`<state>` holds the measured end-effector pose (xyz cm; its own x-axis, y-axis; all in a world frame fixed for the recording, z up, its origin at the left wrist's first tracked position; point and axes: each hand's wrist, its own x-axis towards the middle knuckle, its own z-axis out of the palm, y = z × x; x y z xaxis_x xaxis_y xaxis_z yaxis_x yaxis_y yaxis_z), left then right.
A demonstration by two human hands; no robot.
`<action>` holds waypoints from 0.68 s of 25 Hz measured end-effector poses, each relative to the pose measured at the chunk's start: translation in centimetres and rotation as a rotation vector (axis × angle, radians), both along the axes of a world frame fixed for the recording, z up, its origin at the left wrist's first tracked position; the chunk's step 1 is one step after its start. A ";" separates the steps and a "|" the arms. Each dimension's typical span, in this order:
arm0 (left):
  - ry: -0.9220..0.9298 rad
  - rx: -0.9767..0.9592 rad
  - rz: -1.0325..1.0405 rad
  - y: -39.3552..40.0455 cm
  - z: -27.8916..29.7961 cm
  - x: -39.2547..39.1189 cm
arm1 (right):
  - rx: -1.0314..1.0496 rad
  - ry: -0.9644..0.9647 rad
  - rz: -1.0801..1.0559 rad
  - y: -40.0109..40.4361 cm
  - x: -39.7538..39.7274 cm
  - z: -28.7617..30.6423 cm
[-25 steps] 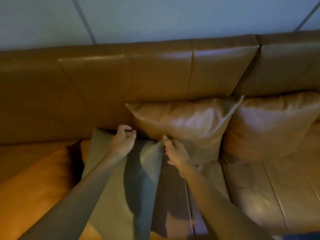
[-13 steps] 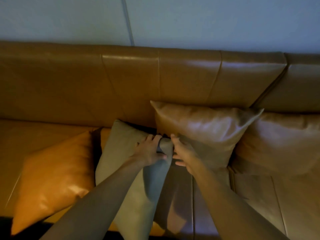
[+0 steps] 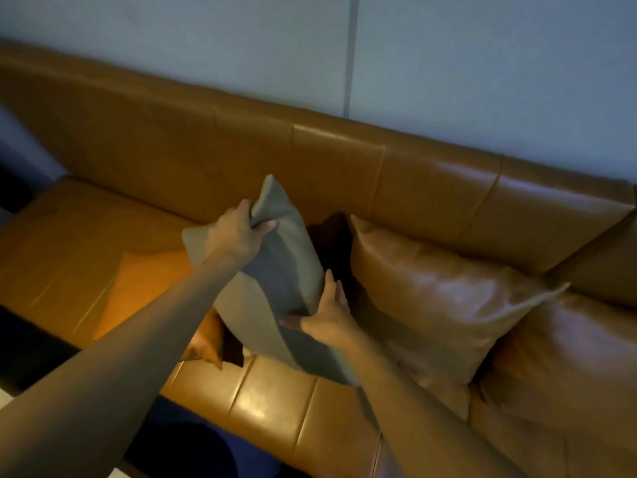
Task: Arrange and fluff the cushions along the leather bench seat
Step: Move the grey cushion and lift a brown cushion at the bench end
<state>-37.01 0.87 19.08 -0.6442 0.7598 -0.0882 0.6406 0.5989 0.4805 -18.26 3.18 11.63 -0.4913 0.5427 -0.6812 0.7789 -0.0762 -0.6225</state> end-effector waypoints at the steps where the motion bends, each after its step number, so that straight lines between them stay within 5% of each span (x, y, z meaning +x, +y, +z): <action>1: -0.006 0.026 0.070 -0.7 0.4 -0.4 | 0.069 -0.058 0.061 0.0 -0.4 0.1; 9: -0.290 0.286 0.514 -3.0 0.3 -9.6 | 0.461 -0.176 0.317 5.4 -9.6 6.2; 12: -0.457 0.374 0.533 -1.7 -0.4 -13.0 | 0.494 -0.224 0.343 8.2 -13.3 6.9; 17: -0.468 0.311 0.457 1.0 -1.7 -13.4 | 0.562 -0.355 0.402 13.8 -14.8 7.1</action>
